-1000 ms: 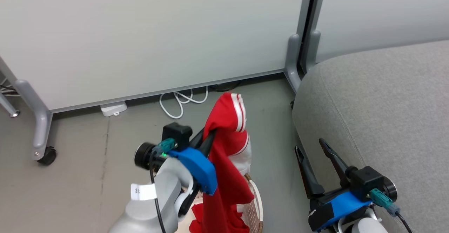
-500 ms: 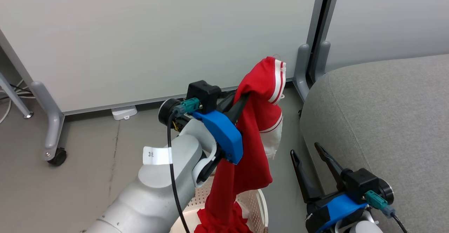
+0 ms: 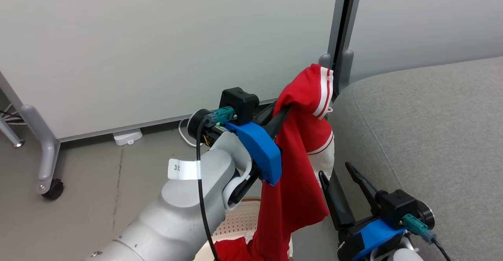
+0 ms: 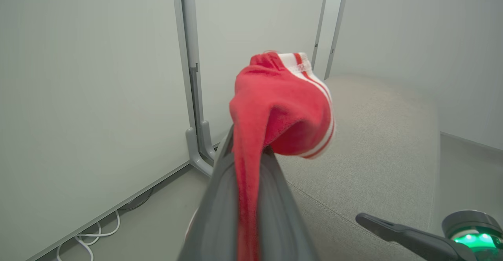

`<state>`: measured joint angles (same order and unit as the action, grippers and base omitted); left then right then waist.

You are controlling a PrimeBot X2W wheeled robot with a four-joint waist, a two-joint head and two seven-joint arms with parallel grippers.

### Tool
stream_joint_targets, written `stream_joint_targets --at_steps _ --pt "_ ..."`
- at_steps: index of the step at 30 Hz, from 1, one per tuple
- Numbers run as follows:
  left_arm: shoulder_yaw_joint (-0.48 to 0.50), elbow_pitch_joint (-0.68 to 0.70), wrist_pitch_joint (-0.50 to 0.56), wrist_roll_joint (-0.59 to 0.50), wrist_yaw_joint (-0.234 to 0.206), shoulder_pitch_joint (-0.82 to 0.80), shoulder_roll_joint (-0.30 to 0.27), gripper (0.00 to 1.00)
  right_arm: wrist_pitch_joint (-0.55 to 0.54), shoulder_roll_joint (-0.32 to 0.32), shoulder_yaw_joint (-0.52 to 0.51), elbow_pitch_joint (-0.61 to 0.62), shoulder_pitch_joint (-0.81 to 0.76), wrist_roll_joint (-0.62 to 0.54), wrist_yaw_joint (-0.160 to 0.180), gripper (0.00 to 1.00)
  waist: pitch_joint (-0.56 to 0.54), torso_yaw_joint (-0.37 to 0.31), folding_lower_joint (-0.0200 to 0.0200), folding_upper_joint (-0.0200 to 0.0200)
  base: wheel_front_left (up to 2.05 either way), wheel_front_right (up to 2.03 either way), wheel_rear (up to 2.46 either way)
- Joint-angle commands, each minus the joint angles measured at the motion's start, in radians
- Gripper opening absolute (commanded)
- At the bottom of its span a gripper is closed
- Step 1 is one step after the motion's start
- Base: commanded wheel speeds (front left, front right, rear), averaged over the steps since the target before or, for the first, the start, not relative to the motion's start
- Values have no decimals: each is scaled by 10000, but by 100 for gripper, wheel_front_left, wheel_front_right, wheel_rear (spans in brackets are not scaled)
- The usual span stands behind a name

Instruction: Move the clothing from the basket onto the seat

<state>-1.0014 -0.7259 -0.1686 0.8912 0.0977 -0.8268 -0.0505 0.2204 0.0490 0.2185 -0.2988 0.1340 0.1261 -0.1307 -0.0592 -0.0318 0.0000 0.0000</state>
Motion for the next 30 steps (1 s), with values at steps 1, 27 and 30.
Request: stream_joint_targets --at_steps 1,27,30 --pt "-61 -18 -26 71 -35 -126 -3 0 -31 24 18 -6 -61 98 -1 100 -2 -21 0 0 0 0 0" --pt "-1430 205 -479 1095 -250 -558 0 0 -1145 201 1981 -2212 2392 696 -1 100 322 -141 0 0 0 0 0" --pt "-1599 276 -536 1208 -265 -585 -2 0 -1068 284 2296 -2709 2803 974 -1 100 317 -100 0 0 0 0 0"
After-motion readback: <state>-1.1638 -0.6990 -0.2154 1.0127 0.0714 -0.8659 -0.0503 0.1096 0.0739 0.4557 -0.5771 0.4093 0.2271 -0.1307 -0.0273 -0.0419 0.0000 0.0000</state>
